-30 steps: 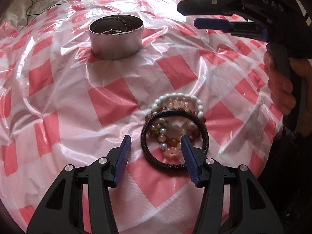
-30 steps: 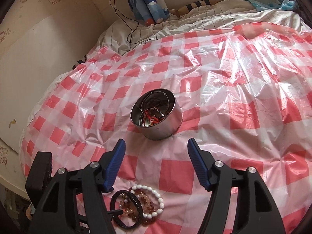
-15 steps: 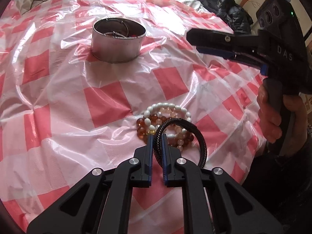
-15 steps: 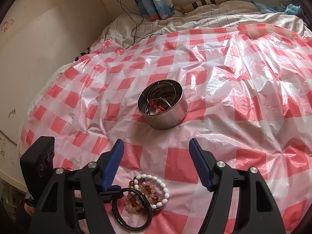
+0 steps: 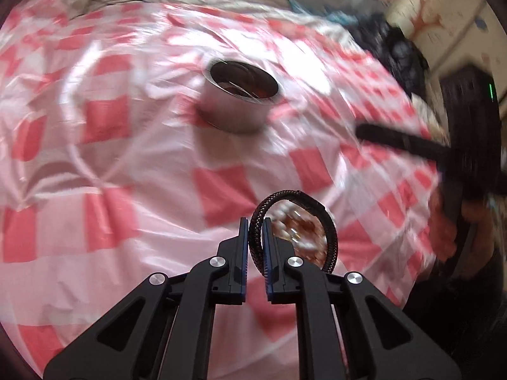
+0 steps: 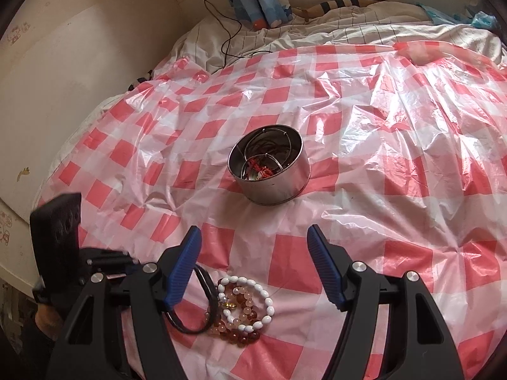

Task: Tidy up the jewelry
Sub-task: 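Grasp the black braided bracelet with the left tool while the right tool grasps the beaded bracelet, then carry the black bracelet with the left tool while the right tool carries beads to the tin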

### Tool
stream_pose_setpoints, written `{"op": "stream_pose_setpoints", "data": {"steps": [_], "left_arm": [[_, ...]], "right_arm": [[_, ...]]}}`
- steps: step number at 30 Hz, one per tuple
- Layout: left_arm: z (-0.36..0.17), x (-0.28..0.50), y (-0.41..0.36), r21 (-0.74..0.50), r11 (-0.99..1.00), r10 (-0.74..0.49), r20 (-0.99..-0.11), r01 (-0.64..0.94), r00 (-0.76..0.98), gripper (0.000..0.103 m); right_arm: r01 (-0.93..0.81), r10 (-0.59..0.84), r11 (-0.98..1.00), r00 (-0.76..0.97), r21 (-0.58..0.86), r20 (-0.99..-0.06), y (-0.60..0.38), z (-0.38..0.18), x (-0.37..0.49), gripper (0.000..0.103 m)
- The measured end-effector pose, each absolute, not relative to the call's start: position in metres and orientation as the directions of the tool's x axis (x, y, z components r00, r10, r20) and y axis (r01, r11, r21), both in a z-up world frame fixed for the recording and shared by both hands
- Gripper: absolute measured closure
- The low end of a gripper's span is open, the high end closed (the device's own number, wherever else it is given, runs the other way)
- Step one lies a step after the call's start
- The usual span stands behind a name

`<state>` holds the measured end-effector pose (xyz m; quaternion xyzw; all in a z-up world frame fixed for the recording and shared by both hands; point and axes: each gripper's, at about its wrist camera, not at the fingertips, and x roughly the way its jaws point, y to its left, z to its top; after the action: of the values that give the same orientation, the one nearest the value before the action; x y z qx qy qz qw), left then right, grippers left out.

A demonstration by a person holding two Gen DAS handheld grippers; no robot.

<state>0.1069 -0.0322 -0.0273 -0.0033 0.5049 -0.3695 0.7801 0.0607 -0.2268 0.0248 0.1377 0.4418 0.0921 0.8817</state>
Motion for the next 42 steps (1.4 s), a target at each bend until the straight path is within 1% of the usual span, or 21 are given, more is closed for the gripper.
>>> {"op": "stream_pose_setpoints", "data": {"steps": [1, 3, 5, 7, 9, 11, 13, 18, 19, 21, 22, 23, 26, 30, 33, 37, 39, 42], "left_arm": [[-0.026, 0.113, -0.023, -0.371, 0.755, -0.564, -0.788, 0.54, 0.248, 0.095], [-0.03, 0.122, -0.011, -0.32, 0.811, -0.5, -0.814, 0.491, 0.297, 0.095], [-0.038, 0.126, -0.005, -0.293, 0.837, -0.458, -0.837, 0.461, 0.3, 0.095], [-0.048, 0.127, -0.004, -0.27, 0.844, -0.429, -0.859, 0.463, 0.281, 0.095], [-0.056, 0.125, -0.007, -0.256, 0.84, -0.414, -0.872, 0.478, 0.261, 0.095], [-0.058, 0.123, -0.007, -0.248, 0.837, -0.409, -0.875, 0.488, 0.258, 0.095], [-0.058, 0.123, -0.008, -0.242, 0.834, -0.408, -0.876, 0.496, 0.257, 0.095], [-0.058, 0.121, -0.008, -0.242, 0.834, -0.407, -0.877, 0.495, 0.256, 0.094], [-0.059, 0.12, -0.008, -0.242, 0.835, -0.405, -0.878, 0.495, 0.255, 0.094], [-0.06, 0.12, -0.008, -0.24, 0.835, -0.401, -0.881, 0.494, 0.25, 0.094], [-0.062, 0.12, -0.008, -0.241, 0.836, -0.4, -0.883, 0.493, 0.247, 0.094], [-0.062, 0.12, -0.008, -0.243, 0.836, -0.4, -0.884, 0.491, 0.243, 0.094], [-0.066, 0.121, -0.01, -0.251, 0.834, -0.403, -0.886, 0.491, 0.231, 0.09], [-0.066, 0.12, -0.014, -0.236, 0.831, -0.396, -0.887, 0.503, 0.238, 0.09], [-0.061, 0.12, -0.012, -0.251, 0.826, -0.416, -0.875, 0.505, 0.246, 0.092], [-0.044, 0.122, -0.004, -0.341, 0.801, -0.509, -0.821, 0.492, 0.26, 0.094], [-0.038, 0.123, -0.004, -0.367, 0.792, -0.535, -0.803, 0.488, 0.264, 0.094], [-0.039, 0.125, -0.007, -0.372, 0.791, -0.537, -0.803, 0.485, 0.259, 0.094]], "right_arm": [[-0.077, 0.301, 0.946, 0.571, 0.316, -0.764, -0.221, 0.022, 0.06, 0.036], [-0.157, 0.331, 0.943, 0.519, 0.292, -0.788, -0.207, 0.014, 0.058, 0.036], [-0.244, 0.332, 0.94, 0.475, 0.24, -0.815, -0.189, 0.004, 0.052, 0.036], [-0.295, 0.308, 0.937, 0.448, 0.187, -0.839, -0.174, -0.006, 0.047, 0.037], [-0.3, 0.291, 0.939, 0.432, 0.168, -0.854, -0.171, -0.016, 0.045, 0.04], [-0.287, 0.296, 0.94, 0.411, 0.186, -0.862, -0.174, -0.025, 0.047, 0.049], [-0.279, 0.312, 0.937, 0.394, 0.211, -0.864, -0.177, -0.031, 0.049, 0.055], [-0.253, 0.306, 0.942, 0.368, 0.222, -0.878, -0.179, -0.042, 0.054, 0.057], [-0.246, 0.306, 0.942, 0.359, 0.227, -0.882, -0.18, -0.046, 0.056, 0.06], [-0.239, 0.318, 0.94, 0.359, 0.243, -0.877, -0.181, -0.05, 0.058, 0.062], [-0.234, 0.321, 0.94, 0.358, 0.249, -0.877, -0.182, -0.05, 0.059, 0.074], [-0.226, 0.319, 0.942, 0.359, 0.249, -0.877, -0.183, -0.051, 0.06, 0.089], [-0.207, 0.352, 0.933, 0.369, 0.294, -0.86, -0.19, -0.049, 0.061, 0.094], [-0.192, 0.423, 0.906, 0.397, 0.377, -0.815, -0.197, -0.038, 0.061, 0.094], [-0.192, 0.506, 0.861, 0.423, 0.471, -0.752, -0.204, -0.026, 0.061, 0.094], [-0.201, 0.613, 0.774, 0.473, 0.6, -0.633, -0.215, -0.006, 0.057, 0.094], [-0.194, 0.641, 0.74, 0.492, 0.643, -0.589, -0.221, 0.0, 0.058, 0.094], [-0.172, 0.659, 0.708, 0.508, 0.684, -0.554, -0.227, 0.003, 0.061, 0.094]]}}
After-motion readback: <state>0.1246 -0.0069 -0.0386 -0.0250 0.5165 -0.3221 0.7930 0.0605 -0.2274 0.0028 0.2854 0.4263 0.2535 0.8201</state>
